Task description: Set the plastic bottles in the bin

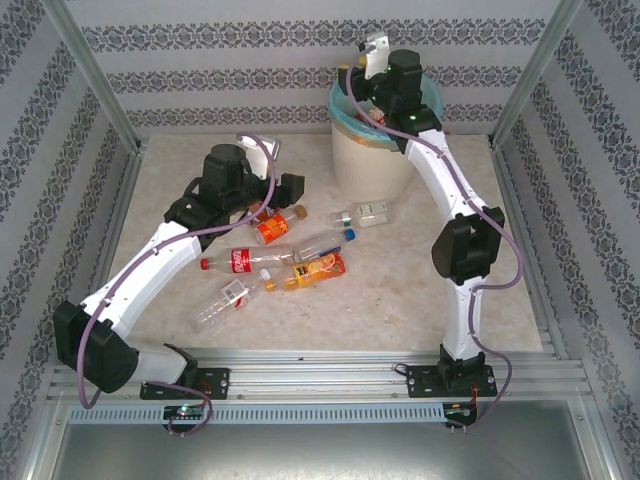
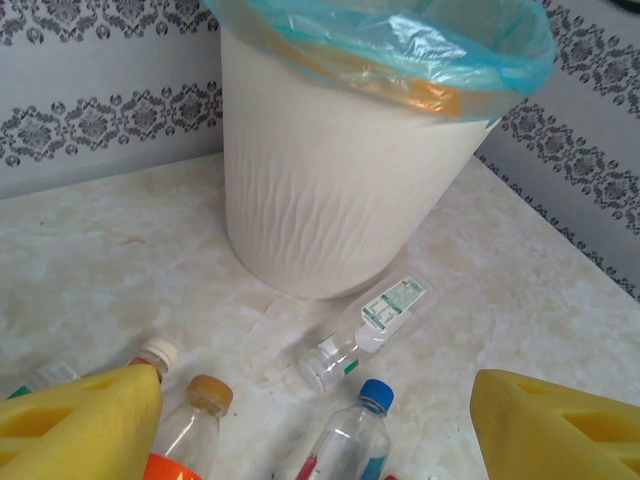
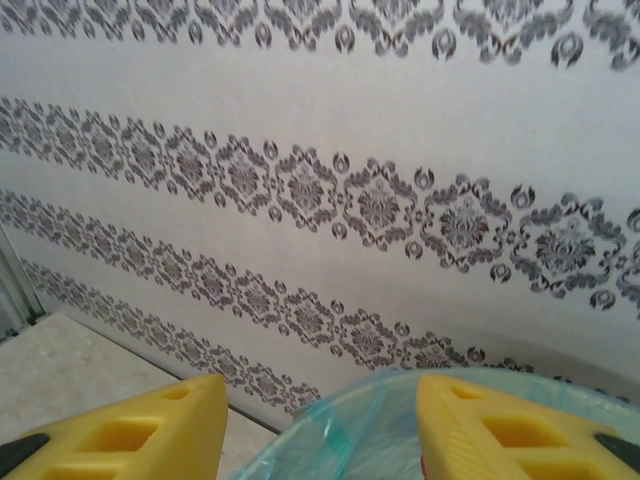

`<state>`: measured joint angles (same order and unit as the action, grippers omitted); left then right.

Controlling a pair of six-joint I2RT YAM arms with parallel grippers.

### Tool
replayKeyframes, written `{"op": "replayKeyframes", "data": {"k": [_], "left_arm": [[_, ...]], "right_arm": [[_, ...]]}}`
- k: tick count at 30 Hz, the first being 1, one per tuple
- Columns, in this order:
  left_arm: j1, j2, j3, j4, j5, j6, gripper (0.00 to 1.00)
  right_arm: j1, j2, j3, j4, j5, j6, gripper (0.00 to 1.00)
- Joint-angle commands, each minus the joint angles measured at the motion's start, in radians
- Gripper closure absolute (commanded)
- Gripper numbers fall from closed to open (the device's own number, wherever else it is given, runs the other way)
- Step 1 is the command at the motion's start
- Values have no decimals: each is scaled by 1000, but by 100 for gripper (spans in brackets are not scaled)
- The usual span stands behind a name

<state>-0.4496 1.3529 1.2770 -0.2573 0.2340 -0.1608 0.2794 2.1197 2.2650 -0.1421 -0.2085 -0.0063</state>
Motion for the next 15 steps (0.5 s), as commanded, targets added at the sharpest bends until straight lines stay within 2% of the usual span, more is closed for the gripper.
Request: {"op": "replayKeyframes", "data": {"k": [1,5,8,12,15], "left_arm": [[6,-1,52,-81,-19,11,19],[6,-26,63,-139,-10,1,19],[5,-49,76,-214,1,-9,19],[5,-104,69,-315,27,-17,19],[5,-150,58,-410,54,-12,19]], "right_arm": [[21,-28,96,-75,-24,-32,46],[63,-62,181,-184,-41,-65,46],[106,-121,164,-254,-45,-85,46],[173,-249,16,-297,-52,-92,44],[228,-380,-190,-264,-70,-121,43]]}}
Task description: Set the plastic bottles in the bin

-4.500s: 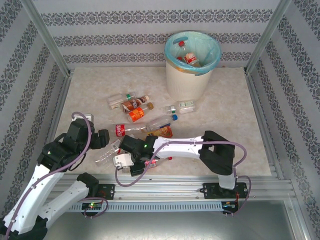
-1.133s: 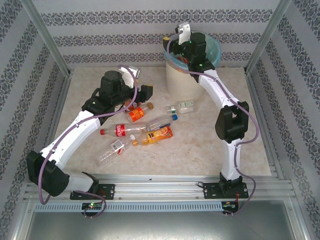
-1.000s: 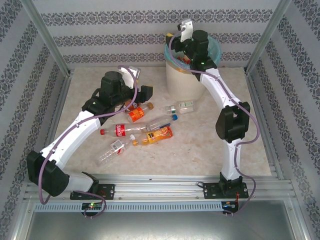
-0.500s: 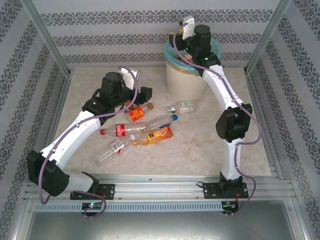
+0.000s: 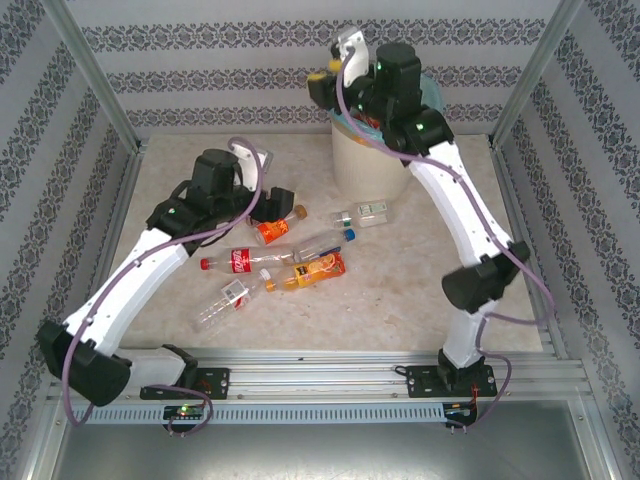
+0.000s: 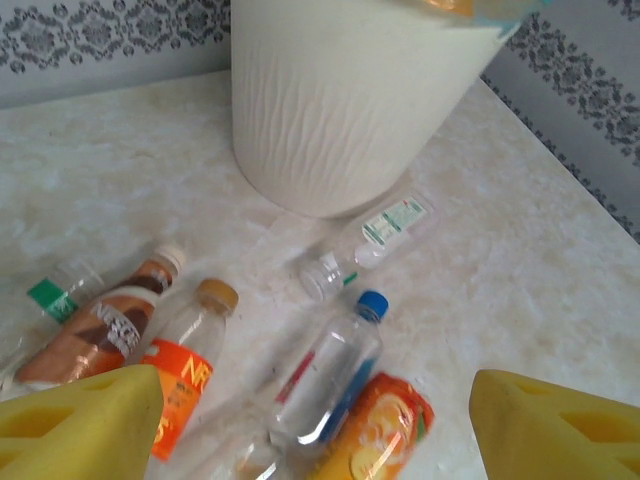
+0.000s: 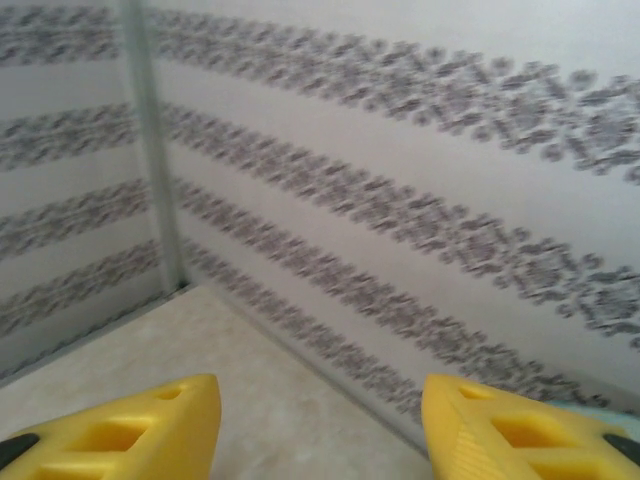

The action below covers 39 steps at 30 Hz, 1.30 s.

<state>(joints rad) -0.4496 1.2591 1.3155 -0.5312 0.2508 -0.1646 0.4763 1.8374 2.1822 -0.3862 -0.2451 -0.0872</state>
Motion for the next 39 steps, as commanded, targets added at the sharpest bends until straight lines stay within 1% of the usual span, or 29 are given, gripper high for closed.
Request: {"op": "replayKeyframes", "data": {"k": [1,4,7,11,17,19,23,27,32,34,36,39], "left_arm": [[5,-70,16,-171,38,-13,19],[5,-105,2,-265,31,-30,19],[5,-145,-27,-338,22,-49,20],[6,-192,-67,-426,7,-80,20],[6,-246,-153,-484,4,-145,21],[6,-252,-172,-504,-12,-167,21],[5,-262,-205,-535,-27,-195,21],[5,-281,-261,-524,-13,-216,21],[6,-312,-306,-529,-31,-227,22],[9,-320,-311,-527,-49,-235,22],[13,-321,-306,-520,-44,-229,21],[13,-317,-296,-512,-47,-224,22]], "right_arm": [[53,-138,-174,-18,-44,-62,43],[103,-237,-343,-29,-42,-97,43],[132,-322,-510,-20,-70,-105,42],[176,-417,-733,2,-57,-150,39],[242,-457,-930,-23,-75,-304,33],[266,-446,-951,-45,-78,-367,30],[317,-385,-939,-102,-96,-502,23],[353,-295,-910,-138,-70,-590,21],[366,-178,-871,-158,-15,-612,18],[370,-133,-851,-172,22,-607,18],[379,-86,-819,-206,64,-605,18],[381,-46,-809,-217,76,-610,18]]}}
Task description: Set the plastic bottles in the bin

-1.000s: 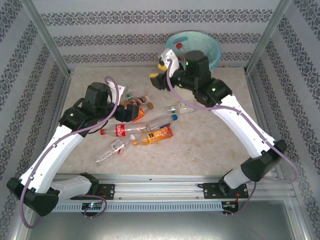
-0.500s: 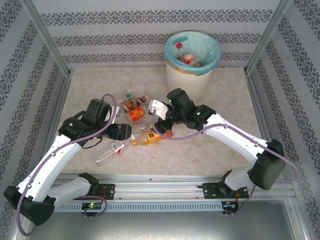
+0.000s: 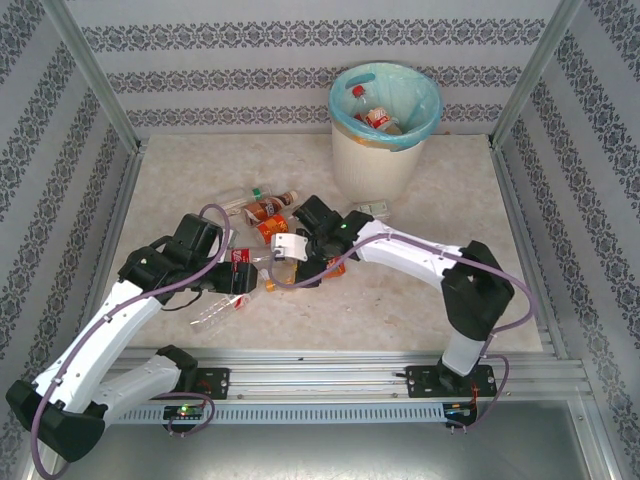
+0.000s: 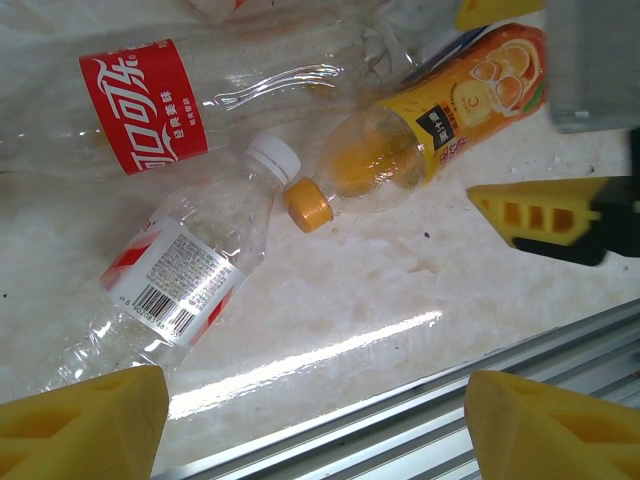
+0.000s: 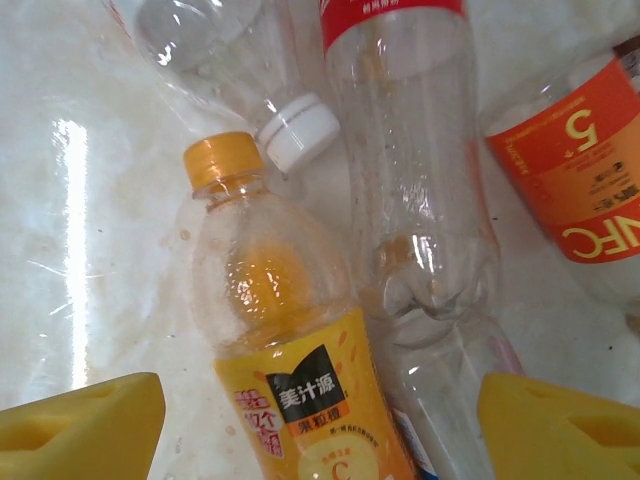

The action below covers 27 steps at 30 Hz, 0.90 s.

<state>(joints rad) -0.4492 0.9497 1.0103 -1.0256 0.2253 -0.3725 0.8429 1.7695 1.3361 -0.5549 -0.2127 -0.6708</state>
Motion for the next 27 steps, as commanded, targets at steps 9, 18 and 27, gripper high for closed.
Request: {"op": "replayKeyframes", "data": {"k": [9,18,27], "left_arm": [[15,10,38,-6,-33,-7,22],[15,16,36,19,-17,-26,22],[13,22,48,40,-17,-32,22]], "right_arm": [[22,99,44,-95,47,-76,19],[22,182,89,-143,65,-104,22],[22,198,87,-158,43,-124,31]]}}
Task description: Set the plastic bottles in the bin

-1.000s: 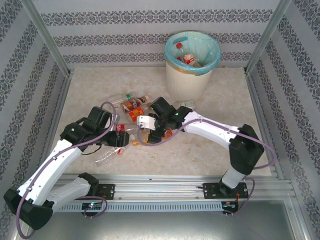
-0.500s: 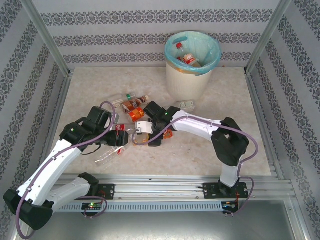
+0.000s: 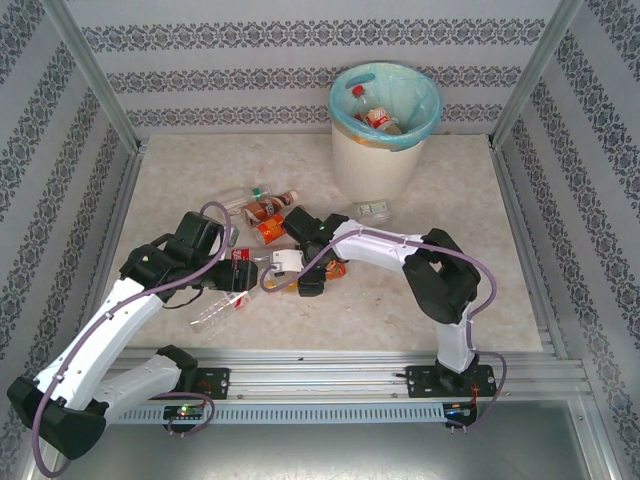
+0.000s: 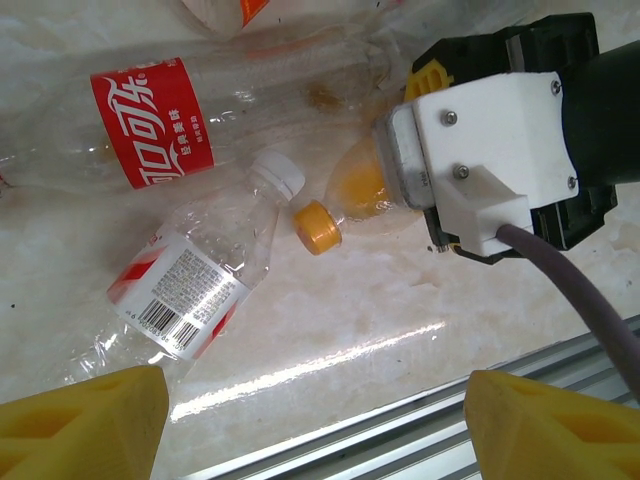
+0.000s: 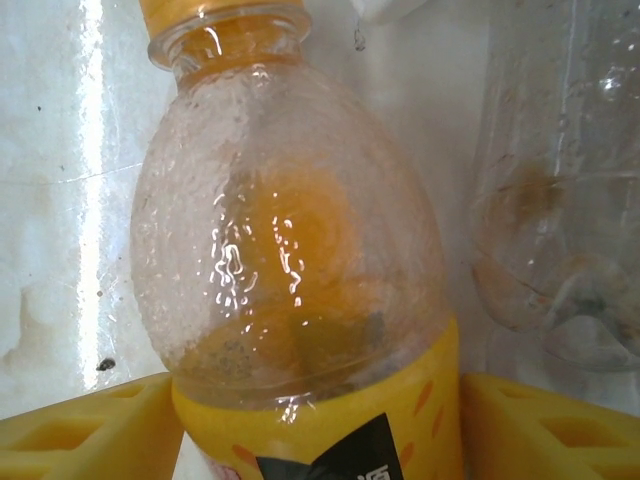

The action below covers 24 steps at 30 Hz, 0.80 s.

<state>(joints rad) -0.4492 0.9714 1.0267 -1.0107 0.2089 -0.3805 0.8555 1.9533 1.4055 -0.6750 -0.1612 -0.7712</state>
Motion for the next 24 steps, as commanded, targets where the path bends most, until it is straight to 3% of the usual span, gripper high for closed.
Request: {"op": "replayKeyframes", "data": {"k": [1,14,24], "left_arm": [[15,1,33,27,0,-24,22],[14,-5,50,81,43,-37,22],[15,-13,-17,96,3,-52,21]], "right_arm": [[10,15,17,-42,-10,-25,32],[8,14,10,-67,-17,-33,31],[7,48,17,-48,-29,-15,28]]}}
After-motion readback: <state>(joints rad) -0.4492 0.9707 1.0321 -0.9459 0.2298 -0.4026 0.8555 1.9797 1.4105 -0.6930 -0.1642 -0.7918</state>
